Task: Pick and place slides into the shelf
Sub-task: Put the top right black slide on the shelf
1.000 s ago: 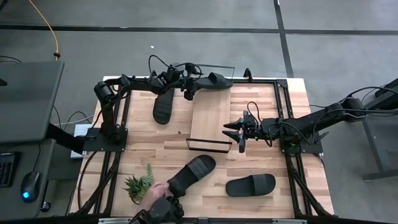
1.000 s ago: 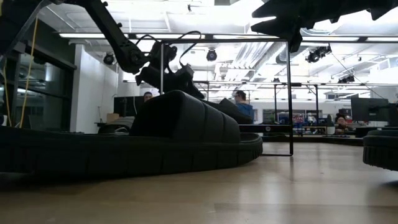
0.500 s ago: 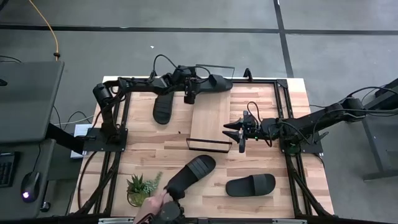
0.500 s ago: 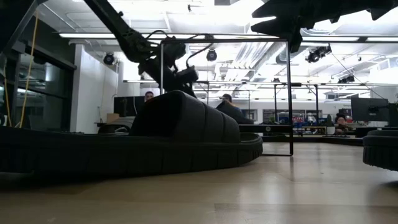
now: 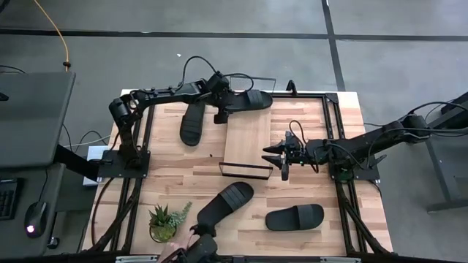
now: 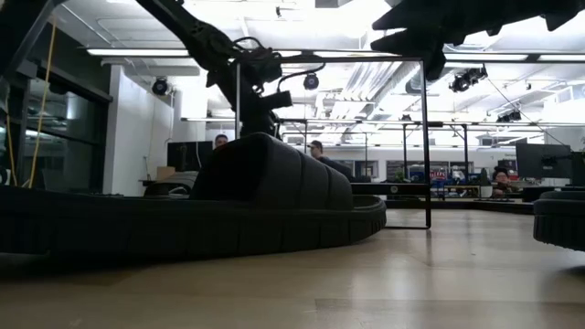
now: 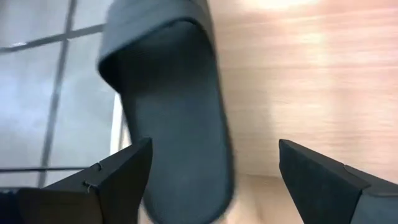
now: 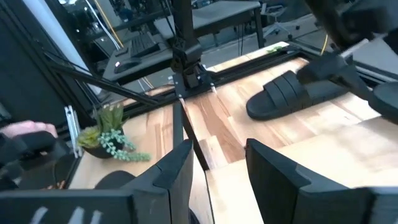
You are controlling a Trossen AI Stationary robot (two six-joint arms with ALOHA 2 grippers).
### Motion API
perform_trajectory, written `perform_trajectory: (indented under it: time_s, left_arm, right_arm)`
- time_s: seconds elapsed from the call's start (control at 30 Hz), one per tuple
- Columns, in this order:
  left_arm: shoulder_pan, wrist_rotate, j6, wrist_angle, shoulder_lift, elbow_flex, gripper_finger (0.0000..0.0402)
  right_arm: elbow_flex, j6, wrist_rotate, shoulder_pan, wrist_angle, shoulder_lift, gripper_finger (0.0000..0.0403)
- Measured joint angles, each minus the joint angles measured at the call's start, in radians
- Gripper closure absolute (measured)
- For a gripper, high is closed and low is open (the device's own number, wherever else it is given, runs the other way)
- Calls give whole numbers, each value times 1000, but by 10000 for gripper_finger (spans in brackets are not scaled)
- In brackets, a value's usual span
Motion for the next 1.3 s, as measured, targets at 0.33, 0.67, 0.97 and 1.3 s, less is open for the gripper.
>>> perform_trajectory:
  time_s: [0.33,0.67,0.97,1.3]
  left_arm:
    - [-109,15,-74,-81,-77,-1,73]
    - [-288,-87,-186,-118,-150,-1,73]
    - [-440,-176,-315,-110,-212,-82,73]
    - [-463,-207,-550,132,-520,-448,73]
  right_arm:
    - [0,-30,2,-87,-81,0,263]
    - [0,-165,-12,-211,-175,0,263]
    - [1,-245,-61,-323,-196,17,263]
    - [1,-339,-247,-441,-45,145,263]
